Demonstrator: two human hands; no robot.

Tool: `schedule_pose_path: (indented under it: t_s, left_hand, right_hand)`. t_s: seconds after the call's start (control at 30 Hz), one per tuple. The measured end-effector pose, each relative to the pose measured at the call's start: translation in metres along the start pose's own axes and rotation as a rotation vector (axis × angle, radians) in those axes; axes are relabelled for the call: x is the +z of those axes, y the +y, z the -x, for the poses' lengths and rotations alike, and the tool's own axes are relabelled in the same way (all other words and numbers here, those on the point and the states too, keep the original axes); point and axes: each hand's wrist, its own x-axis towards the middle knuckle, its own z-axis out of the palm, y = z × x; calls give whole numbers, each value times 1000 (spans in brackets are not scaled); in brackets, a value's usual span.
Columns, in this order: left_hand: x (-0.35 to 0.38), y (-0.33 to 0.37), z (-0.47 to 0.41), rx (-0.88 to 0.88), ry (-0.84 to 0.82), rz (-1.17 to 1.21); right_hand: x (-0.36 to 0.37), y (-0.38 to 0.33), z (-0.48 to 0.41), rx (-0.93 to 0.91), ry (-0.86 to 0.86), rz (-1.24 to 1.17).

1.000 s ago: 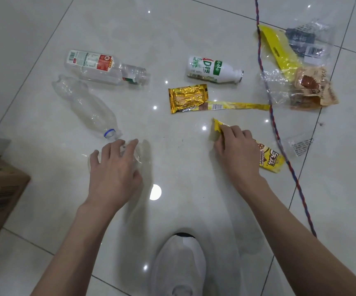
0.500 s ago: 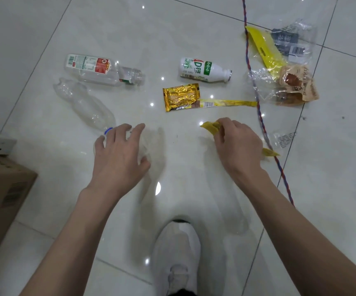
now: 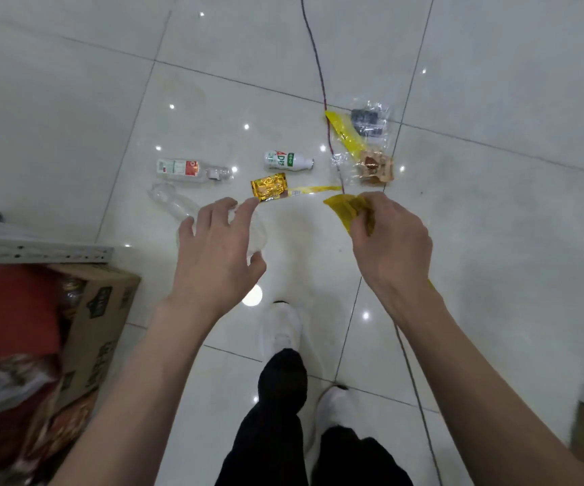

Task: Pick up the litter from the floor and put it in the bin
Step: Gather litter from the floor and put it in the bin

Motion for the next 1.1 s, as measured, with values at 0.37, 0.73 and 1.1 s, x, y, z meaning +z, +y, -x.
schedule_pose_path:
  t_s: [0.37, 0.73, 1.1]
  left_hand:
    - [-204, 118, 75, 212, 141, 9]
    - [-193, 178, 178, 435, 93, -3]
    - [-130, 208, 331, 740, -45, -14]
  right_hand:
    - [-234, -46, 81, 170, 159, -219]
    - [-268, 4, 222, 447, 300, -282]
    - [-255, 41, 432, 722, 470, -303]
